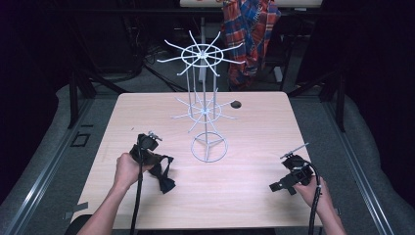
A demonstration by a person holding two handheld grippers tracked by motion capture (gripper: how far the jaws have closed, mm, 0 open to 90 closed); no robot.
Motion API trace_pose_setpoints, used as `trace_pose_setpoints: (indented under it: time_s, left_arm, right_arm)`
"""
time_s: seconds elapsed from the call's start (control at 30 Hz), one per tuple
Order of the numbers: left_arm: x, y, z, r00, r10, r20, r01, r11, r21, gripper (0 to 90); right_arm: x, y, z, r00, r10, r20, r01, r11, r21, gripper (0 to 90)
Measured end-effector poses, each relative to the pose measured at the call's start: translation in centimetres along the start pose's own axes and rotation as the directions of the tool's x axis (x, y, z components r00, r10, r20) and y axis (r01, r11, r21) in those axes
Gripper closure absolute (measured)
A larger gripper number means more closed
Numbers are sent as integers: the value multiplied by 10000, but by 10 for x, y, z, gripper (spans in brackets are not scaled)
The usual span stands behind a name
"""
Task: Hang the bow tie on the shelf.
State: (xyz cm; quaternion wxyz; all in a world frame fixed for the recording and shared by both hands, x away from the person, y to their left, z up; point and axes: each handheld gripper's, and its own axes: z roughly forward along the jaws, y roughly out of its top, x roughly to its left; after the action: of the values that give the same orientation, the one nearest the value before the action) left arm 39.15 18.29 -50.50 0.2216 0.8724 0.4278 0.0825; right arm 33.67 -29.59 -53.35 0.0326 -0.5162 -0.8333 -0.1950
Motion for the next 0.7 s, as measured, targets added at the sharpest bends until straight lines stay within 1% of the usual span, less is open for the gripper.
trace_pose_setpoints:
  time_s: [0.07,0.17,0.27,0.37,0.4,0.43,0.47,0.5,0.57,0.6,0.63,0.67,0.7]
  left_arm:
    - [-1,1,-4,10000,22,-74,-24,9996,-289,887]
    - [-1,2,-8,9998,27,-183,-39,9978,-659,887]
    - [0,2,-12,9996,33,-273,-57,9959,-901,887]
    - [1,1,-17,9993,-37,-366,-10,9919,-1271,887]
    - [1,1,-18,9992,-75,-389,19,9899,-1416,888]
    - [2,1,-20,9991,-111,-409,47,9879,-1550,887]
    - [2,1,-21,9991,-113,-406,46,9870,-1609,888]
    - [3,1,-23,9992,-128,-366,62,9847,-1743,888]
    - [4,0,-25,9993,-205,-307,143,9818,-1893,888]
    - [5,-1,-27,9994,-230,-260,174,9801,-1978,888]
    - [6,-1,-28,9994,-262,-242,206,9778,-2084,887]
    - [6,-1,-29,9994,-282,-199,234,9774,-2100,888]
    - [7,-2,-31,9994,-282,-176,236,9750,-2209,888]
  right_arm:
    - [-2,1,-3,9993,-335,154,329,9988,365,99]
    - [-3,1,-2,9994,-288,190,282,9992,294,99]
    - [-3,1,-2,9995,-297,132,292,9990,328,98]
    - [-3,1,-2,9996,-248,93,245,9993,284,98]
    - [-2,1,0,9999,-106,-39,106,9999,117,98]
    - [0,0,1,10000,68,73,-67,9999,-84,98]
    - [-2,1,0,9999,-142,25,141,9998,152,98]
    - [-2,2,-1,9998,-192,-57,193,9996,189,98]
    - [-2,2,0,9998,-196,-70,196,9997,115,98]
    - [-2,2,1,9999,-116,-73,116,9999,9,99]
    - [-2,2,1,9998,-186,-21,186,9998,77,99]
    - [-1,2,1,9998,-186,5,186,9998,7,99]
    - [0,3,2,9999,-116,-128,116,9999,-33,99]
